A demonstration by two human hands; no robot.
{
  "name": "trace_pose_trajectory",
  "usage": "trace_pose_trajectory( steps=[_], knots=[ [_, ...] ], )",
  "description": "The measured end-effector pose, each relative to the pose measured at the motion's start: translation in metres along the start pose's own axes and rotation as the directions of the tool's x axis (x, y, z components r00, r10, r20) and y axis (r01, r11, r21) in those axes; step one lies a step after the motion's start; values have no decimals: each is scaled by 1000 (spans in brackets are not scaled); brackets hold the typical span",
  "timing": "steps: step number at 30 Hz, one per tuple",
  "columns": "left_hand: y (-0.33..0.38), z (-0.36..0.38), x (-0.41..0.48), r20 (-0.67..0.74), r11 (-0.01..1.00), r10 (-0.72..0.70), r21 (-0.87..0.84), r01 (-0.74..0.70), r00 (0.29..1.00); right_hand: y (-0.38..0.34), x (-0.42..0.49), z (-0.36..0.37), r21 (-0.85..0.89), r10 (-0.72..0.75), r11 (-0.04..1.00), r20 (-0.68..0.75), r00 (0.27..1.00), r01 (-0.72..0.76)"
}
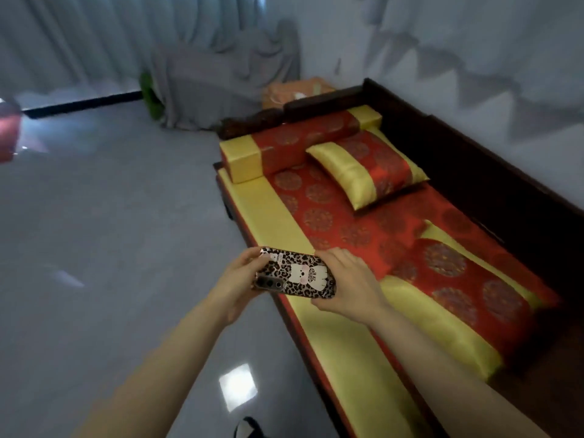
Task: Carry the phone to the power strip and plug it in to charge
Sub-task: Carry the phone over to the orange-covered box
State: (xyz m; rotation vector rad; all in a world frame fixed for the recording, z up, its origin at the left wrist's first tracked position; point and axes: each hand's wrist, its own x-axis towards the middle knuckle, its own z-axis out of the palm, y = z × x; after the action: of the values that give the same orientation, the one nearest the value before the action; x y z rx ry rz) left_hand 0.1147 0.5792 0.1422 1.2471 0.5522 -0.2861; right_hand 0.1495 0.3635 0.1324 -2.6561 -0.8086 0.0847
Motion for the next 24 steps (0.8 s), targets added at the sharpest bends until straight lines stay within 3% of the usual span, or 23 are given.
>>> trace_pose_trajectory(
  steps=[8,14,24],
  knots=[
    [88,-182,41,-224,996,77,-29,-85,972,-128,184,33,10,-220,975,62,973,220],
    [144,-269,101,-238,999,43,21,-39,970,-175,309,57,11,-295,955,102,950,296],
    [323,-421,249,-389,994,103,20,-103,915,-248,598,95,185,-403,907,116,908,378]
  ],
)
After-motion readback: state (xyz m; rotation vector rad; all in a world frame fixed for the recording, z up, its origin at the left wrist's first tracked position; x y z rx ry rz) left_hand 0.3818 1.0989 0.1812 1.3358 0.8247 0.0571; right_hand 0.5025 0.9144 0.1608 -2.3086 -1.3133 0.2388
